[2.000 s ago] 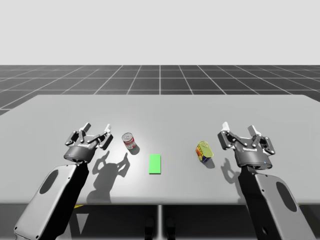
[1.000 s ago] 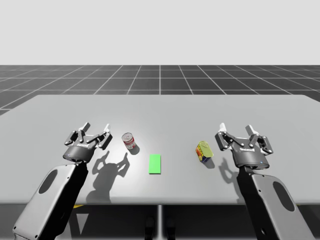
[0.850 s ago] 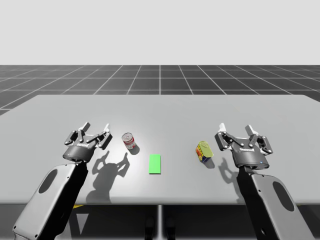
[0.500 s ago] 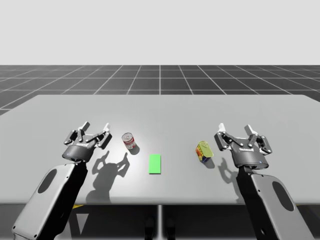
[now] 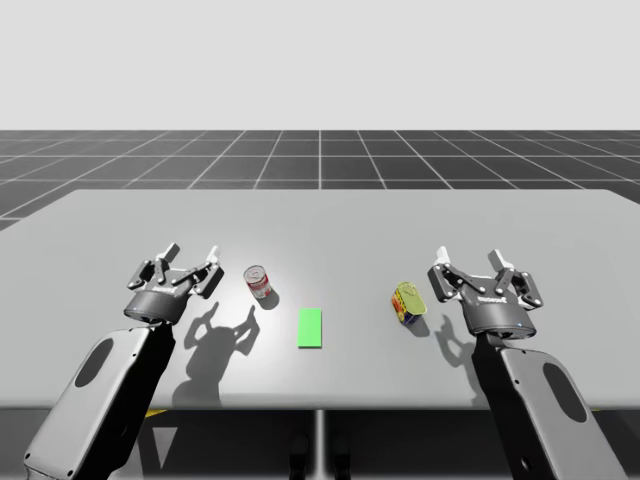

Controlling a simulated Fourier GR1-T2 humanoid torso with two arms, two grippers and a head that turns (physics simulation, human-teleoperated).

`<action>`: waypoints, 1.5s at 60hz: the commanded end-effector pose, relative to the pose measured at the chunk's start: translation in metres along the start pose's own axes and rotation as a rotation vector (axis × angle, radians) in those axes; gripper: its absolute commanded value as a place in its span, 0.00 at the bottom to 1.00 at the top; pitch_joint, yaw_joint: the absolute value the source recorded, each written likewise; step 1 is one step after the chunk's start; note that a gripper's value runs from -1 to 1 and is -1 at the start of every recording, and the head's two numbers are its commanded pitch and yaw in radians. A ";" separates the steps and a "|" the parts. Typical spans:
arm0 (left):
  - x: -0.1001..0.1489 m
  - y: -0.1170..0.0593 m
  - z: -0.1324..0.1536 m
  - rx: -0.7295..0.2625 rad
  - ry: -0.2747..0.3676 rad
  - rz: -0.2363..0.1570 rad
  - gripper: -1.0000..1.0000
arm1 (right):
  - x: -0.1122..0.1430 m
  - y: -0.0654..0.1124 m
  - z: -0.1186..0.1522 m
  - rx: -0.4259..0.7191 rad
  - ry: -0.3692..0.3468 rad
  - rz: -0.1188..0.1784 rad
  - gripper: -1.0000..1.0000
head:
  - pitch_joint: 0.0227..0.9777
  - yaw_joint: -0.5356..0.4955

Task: Look at the card. If it is red, pick the object on the left. If it is green, pick the object on the right.

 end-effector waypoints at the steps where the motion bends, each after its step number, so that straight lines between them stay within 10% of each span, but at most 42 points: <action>1: 0.000 0.000 0.000 0.000 0.000 0.000 0.00 | 0.000 0.000 0.000 0.000 -0.001 0.001 0.00 | 0.94 0.43; 51: -0.002 -0.002 0.000 -0.005 -0.002 -0.003 0.00 | 0.009 0.000 0.006 0.030 0.000 -0.023 0.00 | 0.88 0.18; 58: -0.003 -0.002 0.000 -0.005 -0.001 -0.003 0.00 | 0.019 0.004 0.018 0.075 0.024 -0.078 0.00 | 0.88 0.19; 90: -0.002 -0.003 0.000 -0.005 -0.002 -0.002 0.00 | -0.004 0.013 0.101 0.171 0.118 -0.095 0.00 | 0.88 0.20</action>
